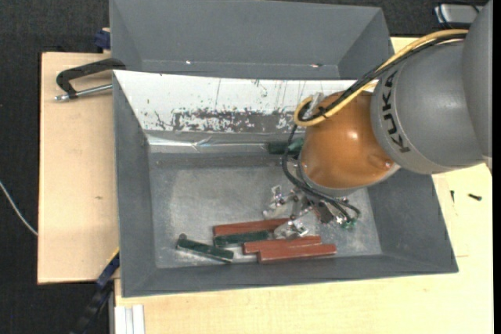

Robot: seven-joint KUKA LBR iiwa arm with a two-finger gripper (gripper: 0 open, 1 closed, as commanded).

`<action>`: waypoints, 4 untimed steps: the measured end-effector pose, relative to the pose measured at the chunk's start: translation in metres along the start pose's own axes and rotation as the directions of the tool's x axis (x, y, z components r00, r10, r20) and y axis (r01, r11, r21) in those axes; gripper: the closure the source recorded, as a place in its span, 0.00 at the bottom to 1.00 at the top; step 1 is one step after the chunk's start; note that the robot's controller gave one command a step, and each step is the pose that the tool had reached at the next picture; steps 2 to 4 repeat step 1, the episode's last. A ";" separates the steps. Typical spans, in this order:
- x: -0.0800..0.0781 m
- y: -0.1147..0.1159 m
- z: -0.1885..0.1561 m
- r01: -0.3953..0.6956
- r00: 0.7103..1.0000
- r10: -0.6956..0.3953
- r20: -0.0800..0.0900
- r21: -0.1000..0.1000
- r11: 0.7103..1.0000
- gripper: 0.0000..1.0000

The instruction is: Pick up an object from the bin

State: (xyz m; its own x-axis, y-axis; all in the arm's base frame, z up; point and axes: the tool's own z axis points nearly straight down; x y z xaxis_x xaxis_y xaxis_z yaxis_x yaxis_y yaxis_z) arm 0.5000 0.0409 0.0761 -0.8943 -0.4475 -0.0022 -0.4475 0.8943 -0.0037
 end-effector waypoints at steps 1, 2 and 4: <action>-0.010 -0.002 -0.143 -0.026 1.000 0.026 0.004 -0.003 1.000 1.00; -0.010 -0.002 -0.143 -0.026 1.000 0.026 0.004 -0.003 1.000 1.00; -0.010 -0.002 -0.143 -0.026 1.000 0.026 0.004 -0.003 1.000 1.00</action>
Offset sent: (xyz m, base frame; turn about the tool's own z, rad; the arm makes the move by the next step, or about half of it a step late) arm 0.0000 0.0000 0.0000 0.0000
